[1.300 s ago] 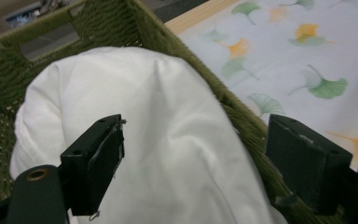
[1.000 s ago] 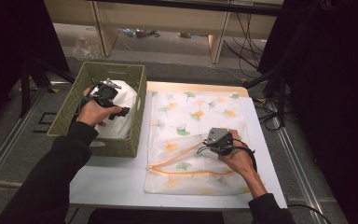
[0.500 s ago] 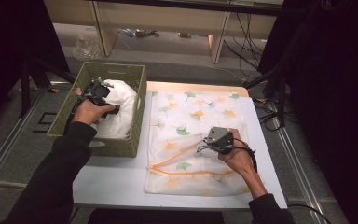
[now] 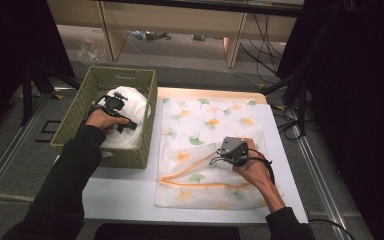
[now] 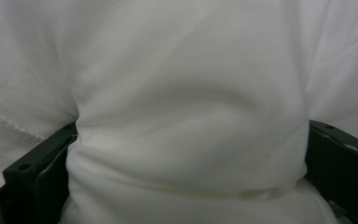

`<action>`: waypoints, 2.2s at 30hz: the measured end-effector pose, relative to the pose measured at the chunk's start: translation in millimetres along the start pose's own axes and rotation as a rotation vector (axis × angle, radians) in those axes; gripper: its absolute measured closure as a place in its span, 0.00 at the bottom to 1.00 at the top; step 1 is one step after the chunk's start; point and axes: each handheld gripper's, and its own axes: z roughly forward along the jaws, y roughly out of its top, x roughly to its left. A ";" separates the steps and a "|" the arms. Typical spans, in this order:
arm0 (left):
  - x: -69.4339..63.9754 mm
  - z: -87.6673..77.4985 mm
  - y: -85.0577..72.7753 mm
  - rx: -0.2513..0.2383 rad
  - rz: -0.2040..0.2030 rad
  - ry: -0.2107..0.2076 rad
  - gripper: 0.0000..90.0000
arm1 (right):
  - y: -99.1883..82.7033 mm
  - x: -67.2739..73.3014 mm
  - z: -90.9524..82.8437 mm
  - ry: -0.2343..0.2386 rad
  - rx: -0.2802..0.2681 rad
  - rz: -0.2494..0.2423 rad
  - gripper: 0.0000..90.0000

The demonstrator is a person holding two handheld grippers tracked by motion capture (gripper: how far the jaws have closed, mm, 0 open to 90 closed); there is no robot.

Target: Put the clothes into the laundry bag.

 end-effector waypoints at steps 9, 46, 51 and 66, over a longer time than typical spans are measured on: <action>14.3 5.5 1.3 -0.006 -0.073 0.197 0.06 | -1.2 -0.2 -0.2 -0.006 0.000 -0.021 1.00; 23.5 28.2 -17.0 0.009 -0.054 0.168 0.00 | -1.2 1.7 -3.4 -0.011 -0.009 -0.014 1.00; 26.1 28.3 -17.5 0.004 -0.085 0.149 0.00 | -1.4 3.0 -3.0 0.002 -0.017 0.001 1.00; 45.8 14.7 -39.6 -0.139 -0.161 -0.129 0.38 | -0.5 3.0 0.6 0.003 -0.004 -0.020 1.00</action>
